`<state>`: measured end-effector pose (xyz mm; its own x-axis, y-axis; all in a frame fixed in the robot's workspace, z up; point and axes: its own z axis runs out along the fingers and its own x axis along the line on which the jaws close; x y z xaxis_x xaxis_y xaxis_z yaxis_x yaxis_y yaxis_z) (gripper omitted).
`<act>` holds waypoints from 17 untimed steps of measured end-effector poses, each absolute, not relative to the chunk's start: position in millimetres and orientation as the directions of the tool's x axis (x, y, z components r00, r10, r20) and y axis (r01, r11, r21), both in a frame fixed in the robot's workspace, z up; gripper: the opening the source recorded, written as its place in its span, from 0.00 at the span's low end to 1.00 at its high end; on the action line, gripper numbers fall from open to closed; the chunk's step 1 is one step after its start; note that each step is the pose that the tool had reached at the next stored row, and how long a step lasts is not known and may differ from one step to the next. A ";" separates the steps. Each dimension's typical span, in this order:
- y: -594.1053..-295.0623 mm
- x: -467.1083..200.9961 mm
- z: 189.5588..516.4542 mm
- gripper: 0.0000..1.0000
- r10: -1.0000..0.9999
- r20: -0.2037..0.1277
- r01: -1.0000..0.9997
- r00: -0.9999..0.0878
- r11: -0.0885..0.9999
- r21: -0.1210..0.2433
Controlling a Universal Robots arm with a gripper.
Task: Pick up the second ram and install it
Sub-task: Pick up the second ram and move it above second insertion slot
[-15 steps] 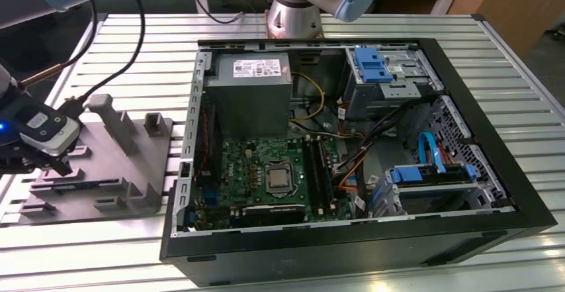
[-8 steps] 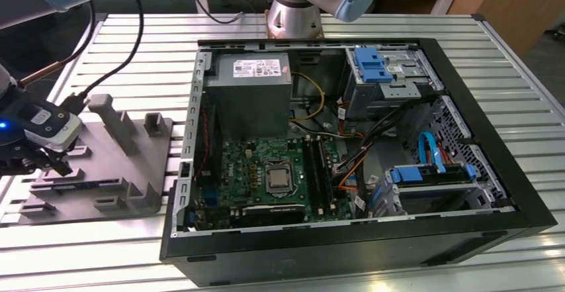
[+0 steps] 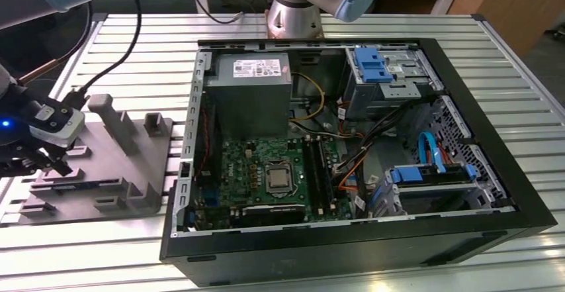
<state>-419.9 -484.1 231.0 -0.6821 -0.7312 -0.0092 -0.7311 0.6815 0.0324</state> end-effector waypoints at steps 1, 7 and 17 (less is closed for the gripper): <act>-484.1 -419.9 231.0 0.10 -0.738 -0.009 -0.738 -0.674 0.674 0.032; -484.1 -419.9 231.0 0.10 -0.774 -0.009 -0.774 -0.633 0.633 0.032; -484.1 -419.9 231.0 0.10 -0.819 -0.009 -0.819 -0.574 0.573 0.032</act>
<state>-419.9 -484.1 231.0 -0.5737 -0.8190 -0.0092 -0.8188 0.5731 0.0324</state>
